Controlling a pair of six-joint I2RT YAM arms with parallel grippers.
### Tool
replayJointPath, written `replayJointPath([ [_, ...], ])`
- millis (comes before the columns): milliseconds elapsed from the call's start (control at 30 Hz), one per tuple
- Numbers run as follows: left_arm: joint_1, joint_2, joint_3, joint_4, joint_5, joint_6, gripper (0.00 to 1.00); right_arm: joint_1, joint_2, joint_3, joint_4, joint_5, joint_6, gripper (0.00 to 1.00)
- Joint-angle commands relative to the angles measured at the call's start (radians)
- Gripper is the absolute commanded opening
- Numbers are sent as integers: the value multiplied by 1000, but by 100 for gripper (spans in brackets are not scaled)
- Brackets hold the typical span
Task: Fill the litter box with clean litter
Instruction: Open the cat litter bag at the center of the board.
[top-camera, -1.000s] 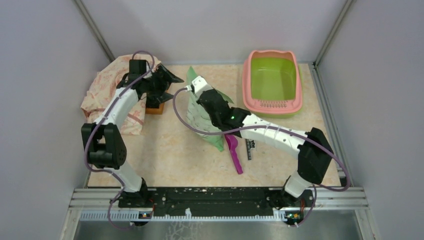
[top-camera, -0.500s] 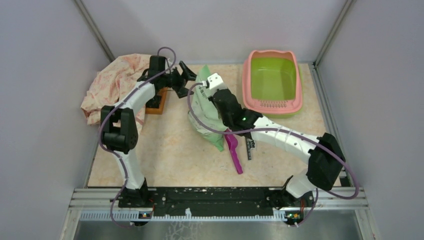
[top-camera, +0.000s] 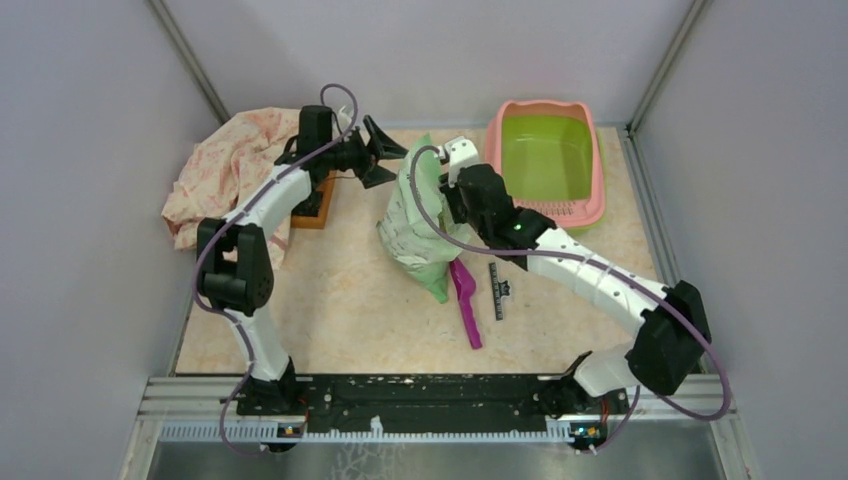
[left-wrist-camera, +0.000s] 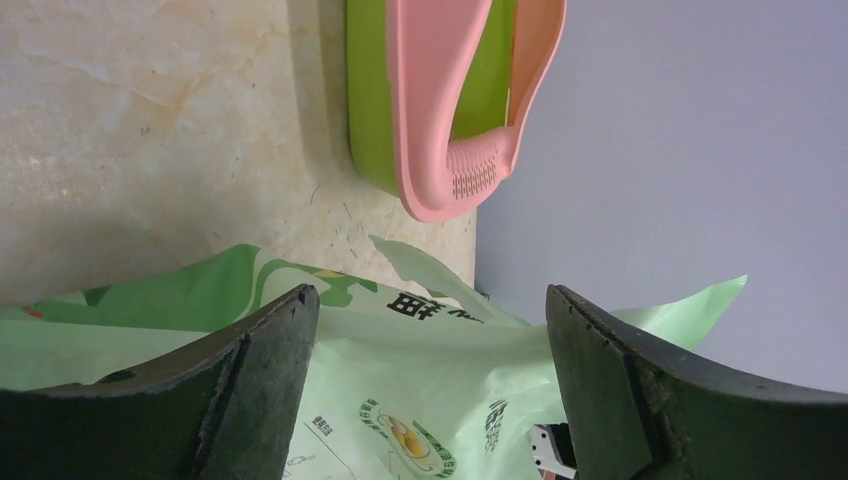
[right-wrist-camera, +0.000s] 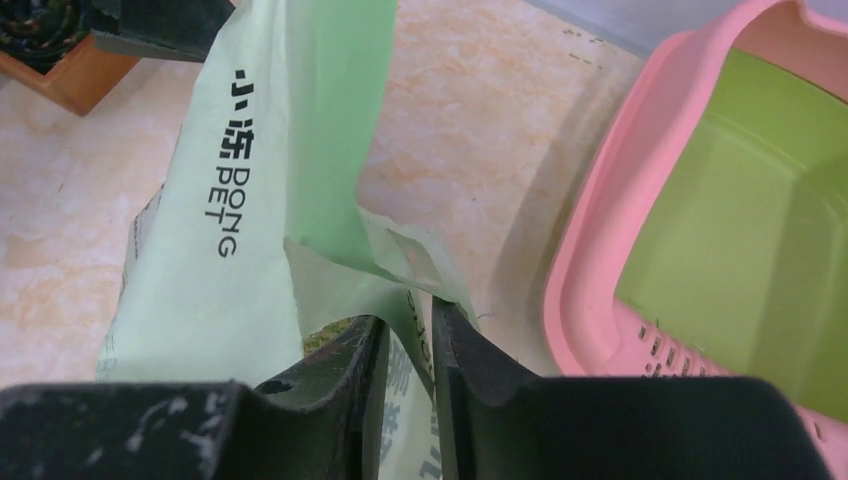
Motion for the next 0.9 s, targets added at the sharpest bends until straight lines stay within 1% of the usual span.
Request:
replayJointPath([
  [0, -11, -65, -44, 18, 30, 43, 89, -30, -128, 30, -58, -143, 101, 26],
  [67, -12, -73, -67, 27, 31, 42, 88, -34, -170, 39, -106, -164, 114, 30],
  [267, -14, -81, -102, 42, 24, 41, 88, -37, -256, 66, -229, -276, 158, 31],
  [400, -14, -84, -112, 45, 18, 41, 89, -36, -249, 62, -269, -371, 174, 22],
  [500, -13, -87, -112, 44, 14, 42, 89, -36, -217, 47, -266, -403, 174, 16],
  [700, -11, -92, -110, 35, 3, 46, 92, -36, -164, 28, -238, -420, 173, 14],
  [867, -11, -93, -110, 32, 2, 49, 92, -36, -147, 12, -213, -411, 175, 14],
])
